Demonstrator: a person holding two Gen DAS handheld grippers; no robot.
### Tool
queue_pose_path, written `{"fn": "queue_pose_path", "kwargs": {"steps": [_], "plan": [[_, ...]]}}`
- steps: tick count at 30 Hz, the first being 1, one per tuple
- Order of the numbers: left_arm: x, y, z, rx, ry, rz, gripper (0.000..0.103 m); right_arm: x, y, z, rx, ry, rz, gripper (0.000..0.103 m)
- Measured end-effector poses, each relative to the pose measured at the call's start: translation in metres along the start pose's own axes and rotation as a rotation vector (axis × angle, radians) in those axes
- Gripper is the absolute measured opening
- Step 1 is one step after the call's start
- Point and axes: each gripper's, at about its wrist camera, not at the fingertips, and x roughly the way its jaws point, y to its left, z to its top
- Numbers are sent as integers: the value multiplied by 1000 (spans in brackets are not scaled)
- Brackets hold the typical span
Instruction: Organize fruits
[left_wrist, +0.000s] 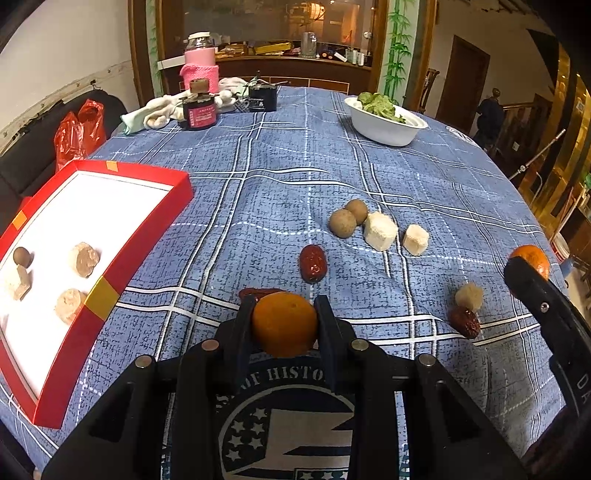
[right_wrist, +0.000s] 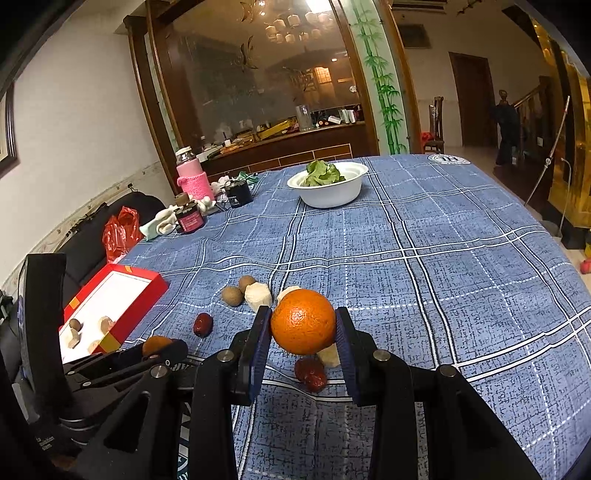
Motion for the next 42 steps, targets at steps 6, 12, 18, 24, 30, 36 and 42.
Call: {"fn": "queue_pose_path", "kwargs": {"steps": [6, 12, 18, 24, 30, 36, 42], "plan": [[-3, 1, 0, -7, -15, 16, 29, 0, -1, 0, 7, -6, -1, 35], [-7, 7, -1, -39, -38, 21, 29, 0, 1, 0, 3, -5, -13, 35], [-9, 9, 0, -48, -52, 35, 29, 1, 1, 0, 3, -2, -24, 35], [-13, 12, -1, -63, -69, 45, 29, 2, 1, -1, 1, 1, -35, 35], [-15, 14, -2, -72, -83, 49, 29, 1, 2, -1, -1, 2, -46, 35], [-28, 19, -5, -50, -104, 49, 29, 1, 5, -1, -26, -2, -59, 35], [-49, 63, -8, -106, -113, 52, 29, -3, 28, -5, -92, 15, -28, 35]]}}
